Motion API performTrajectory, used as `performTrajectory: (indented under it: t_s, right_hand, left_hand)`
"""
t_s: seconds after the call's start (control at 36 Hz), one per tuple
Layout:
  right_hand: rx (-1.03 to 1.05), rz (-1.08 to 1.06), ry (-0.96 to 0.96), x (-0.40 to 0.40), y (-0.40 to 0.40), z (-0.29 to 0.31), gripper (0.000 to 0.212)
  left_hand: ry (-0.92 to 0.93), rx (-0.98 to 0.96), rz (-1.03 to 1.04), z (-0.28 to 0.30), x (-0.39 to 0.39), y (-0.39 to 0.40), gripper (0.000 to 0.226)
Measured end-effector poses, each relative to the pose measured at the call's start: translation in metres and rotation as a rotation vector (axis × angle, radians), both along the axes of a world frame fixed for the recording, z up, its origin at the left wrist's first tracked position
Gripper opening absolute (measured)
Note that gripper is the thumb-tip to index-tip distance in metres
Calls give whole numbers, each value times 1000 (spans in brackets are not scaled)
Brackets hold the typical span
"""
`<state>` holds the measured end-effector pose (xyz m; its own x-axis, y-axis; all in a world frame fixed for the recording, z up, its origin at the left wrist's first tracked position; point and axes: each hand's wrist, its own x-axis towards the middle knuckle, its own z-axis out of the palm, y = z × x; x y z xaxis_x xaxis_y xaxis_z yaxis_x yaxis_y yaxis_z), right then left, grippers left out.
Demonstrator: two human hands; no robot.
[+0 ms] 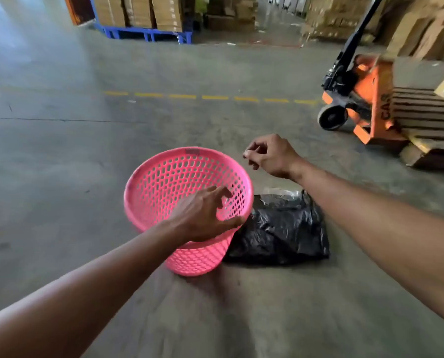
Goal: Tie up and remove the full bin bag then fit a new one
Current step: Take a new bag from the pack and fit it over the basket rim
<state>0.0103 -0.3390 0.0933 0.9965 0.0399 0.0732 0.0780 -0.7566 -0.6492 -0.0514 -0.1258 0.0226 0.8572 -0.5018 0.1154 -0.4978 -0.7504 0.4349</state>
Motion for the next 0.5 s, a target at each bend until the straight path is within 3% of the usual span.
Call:
performTrajectory:
  t_s: [0.08, 0.28, 0.42, 0.5]
  right_hand:
    - [14, -121, 91, -10, -61, -50, 10]
    - [-23, -483, 295, -30, -173, -186, 19]
    - [4, -784, 436, -39, -220, -263, 68]
    - [128, -842, 568, -42, -230, -293, 103]
  left_hand:
    - [-75, 90, -11, -16, -2, -32, 71]
    - [-118, 50, 43, -46, 5, -57, 40]
    - [-161, 51, 62, -57, 9, -56, 30]
    - [-144, 44, 72, -57, 10, -54, 30]
